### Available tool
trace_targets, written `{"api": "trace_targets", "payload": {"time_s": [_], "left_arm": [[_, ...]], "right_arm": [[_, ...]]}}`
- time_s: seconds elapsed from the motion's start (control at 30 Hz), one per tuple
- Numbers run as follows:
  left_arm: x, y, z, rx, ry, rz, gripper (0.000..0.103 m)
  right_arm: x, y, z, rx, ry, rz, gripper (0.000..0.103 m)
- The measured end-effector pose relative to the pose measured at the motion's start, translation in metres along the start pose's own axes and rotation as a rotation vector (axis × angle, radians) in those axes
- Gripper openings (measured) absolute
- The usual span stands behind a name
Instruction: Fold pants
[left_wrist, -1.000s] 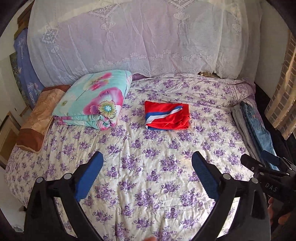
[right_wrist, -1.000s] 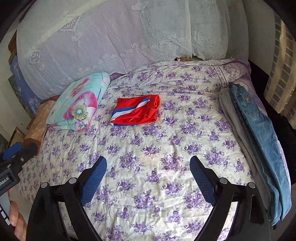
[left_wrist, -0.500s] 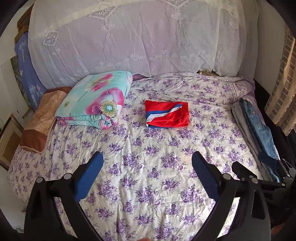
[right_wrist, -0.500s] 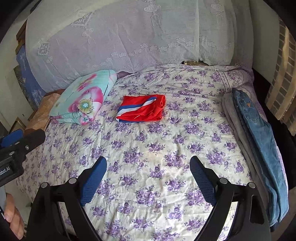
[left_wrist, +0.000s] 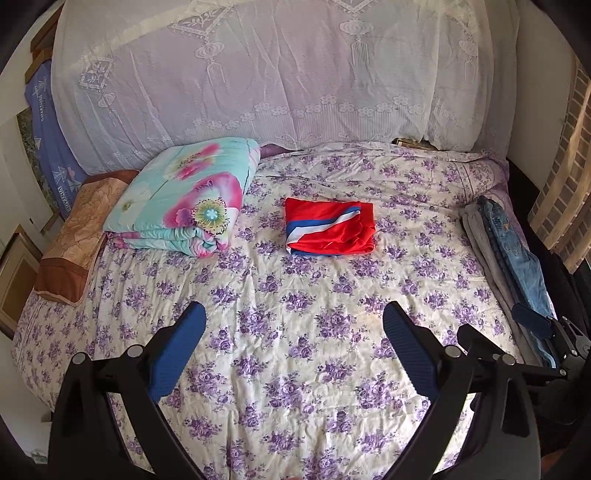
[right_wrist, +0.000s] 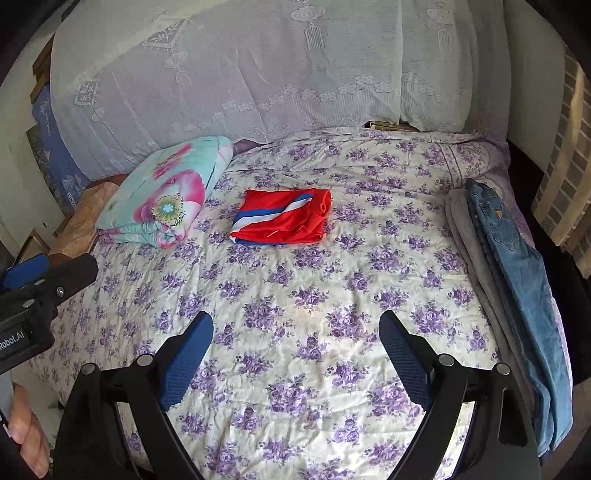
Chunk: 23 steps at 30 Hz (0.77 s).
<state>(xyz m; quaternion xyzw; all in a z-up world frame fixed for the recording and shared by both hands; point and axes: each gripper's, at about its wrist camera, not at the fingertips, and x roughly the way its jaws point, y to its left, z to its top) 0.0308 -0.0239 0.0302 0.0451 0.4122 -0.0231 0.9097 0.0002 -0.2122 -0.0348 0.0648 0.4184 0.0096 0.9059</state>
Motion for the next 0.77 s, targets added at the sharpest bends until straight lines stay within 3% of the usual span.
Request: {"api": "trace_targets", "payload": {"time_s": [0.77], "left_arm": [[0.014,0.001,0.007,0.001,0.012,-0.022,0.094]], "right_arm": [[0.006,-0.001,0.005,-0.007,0.005,0.004,0.092]]}}
